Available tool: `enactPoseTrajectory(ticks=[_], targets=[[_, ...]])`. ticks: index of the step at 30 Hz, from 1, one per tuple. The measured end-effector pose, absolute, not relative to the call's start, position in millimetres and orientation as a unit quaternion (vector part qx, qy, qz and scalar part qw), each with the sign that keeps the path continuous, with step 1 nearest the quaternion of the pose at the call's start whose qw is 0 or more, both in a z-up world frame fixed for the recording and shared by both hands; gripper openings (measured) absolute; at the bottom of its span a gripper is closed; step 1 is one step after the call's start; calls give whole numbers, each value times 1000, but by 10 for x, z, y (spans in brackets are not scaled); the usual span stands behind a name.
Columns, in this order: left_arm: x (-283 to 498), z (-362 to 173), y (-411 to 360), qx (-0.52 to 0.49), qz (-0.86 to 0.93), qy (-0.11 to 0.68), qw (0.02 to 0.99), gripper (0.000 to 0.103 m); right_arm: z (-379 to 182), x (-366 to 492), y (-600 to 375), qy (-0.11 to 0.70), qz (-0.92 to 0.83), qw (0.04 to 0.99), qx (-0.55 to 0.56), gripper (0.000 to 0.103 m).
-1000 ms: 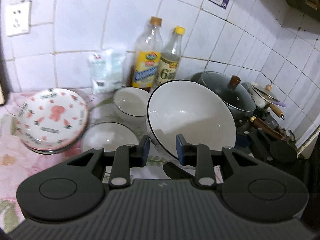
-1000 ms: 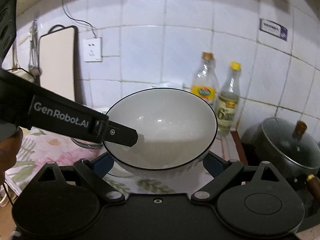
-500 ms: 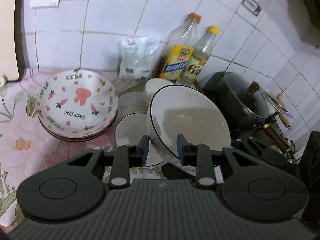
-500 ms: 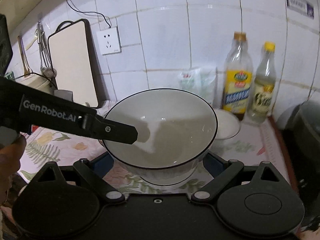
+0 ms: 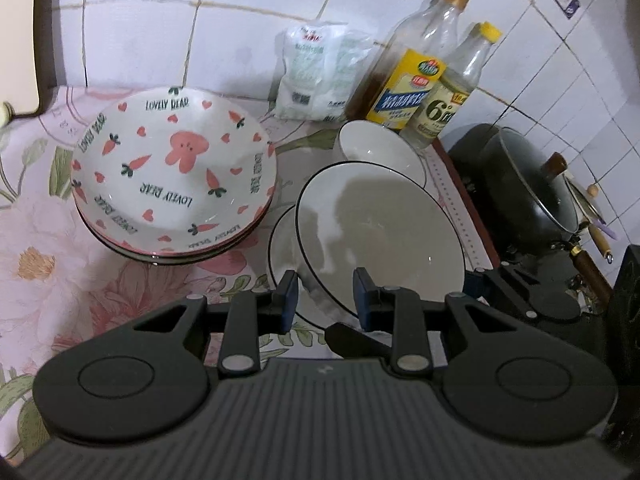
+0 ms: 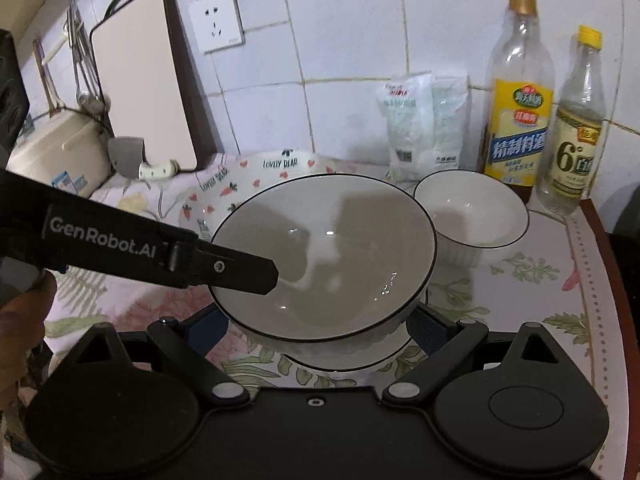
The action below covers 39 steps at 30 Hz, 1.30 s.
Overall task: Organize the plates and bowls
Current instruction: 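Lower the bowl into the first bowl and open both tools, then move both tools to the remaining white bowl by the bottles and grip its rim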
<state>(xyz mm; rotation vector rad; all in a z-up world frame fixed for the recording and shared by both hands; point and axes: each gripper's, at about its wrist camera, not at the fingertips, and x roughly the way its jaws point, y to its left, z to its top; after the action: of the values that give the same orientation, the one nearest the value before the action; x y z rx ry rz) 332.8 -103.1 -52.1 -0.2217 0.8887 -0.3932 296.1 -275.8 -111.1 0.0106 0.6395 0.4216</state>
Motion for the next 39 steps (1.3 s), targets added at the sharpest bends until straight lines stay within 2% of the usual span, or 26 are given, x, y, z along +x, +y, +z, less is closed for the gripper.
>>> enactPoseTrajectory(ticks=[14, 26, 33, 39], targets=[[3459, -737, -1065, -100, -195, 437, 873, 27, -1306, 3098, -2646, 312, 184, 930, -66, 99], [3479, -748, -1085, -77, -183, 421, 885, 28, -1309, 3115, -2679, 303, 194, 931, -65, 101], [3394, -653, -1079, -68, -184, 404, 893, 41, -1266, 2993, -2778, 286, 205, 934, -58, 101], [3264, -435, -1012, -64, -193, 390, 898, 41, -1030, 2779, -2987, 251, 219, 942, -40, 101]])
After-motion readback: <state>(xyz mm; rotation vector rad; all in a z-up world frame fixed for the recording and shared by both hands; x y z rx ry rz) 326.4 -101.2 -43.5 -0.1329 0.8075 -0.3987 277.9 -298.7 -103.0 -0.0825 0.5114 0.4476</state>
